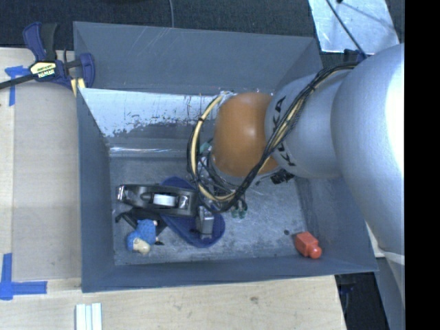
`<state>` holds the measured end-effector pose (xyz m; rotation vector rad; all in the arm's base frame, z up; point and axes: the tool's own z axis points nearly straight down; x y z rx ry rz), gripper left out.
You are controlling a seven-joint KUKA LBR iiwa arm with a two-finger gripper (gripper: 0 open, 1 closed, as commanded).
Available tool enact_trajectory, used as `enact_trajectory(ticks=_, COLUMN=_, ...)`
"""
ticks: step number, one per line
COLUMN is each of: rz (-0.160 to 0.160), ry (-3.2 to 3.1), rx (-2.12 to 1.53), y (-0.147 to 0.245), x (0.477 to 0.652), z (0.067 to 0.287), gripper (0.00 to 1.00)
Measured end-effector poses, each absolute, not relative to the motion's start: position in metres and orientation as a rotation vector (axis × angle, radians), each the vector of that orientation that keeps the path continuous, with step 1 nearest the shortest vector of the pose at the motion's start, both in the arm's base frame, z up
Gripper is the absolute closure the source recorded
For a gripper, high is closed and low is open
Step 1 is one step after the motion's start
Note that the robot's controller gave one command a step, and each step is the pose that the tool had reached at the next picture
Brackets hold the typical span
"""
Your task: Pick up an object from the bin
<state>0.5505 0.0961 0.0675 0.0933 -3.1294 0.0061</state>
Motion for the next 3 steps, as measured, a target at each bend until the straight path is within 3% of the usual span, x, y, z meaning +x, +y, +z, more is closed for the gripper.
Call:
enact_trajectory(ticks=1, rz=-0.001, ry=-3.143, rx=0.084, y=0.096, x=0.554, z=0.074, gripper=1.0)
enact_trajectory(ticks=2, rz=-0.002, ry=-3.148, rx=0.086, y=0.105, x=0.552, z=0.139, gripper=1.0)
enact_trajectory(ticks=3, rz=-0.003, ry=-3.15, rx=0.115, y=0.113, x=0.534, z=0.218, gripper=1.0)
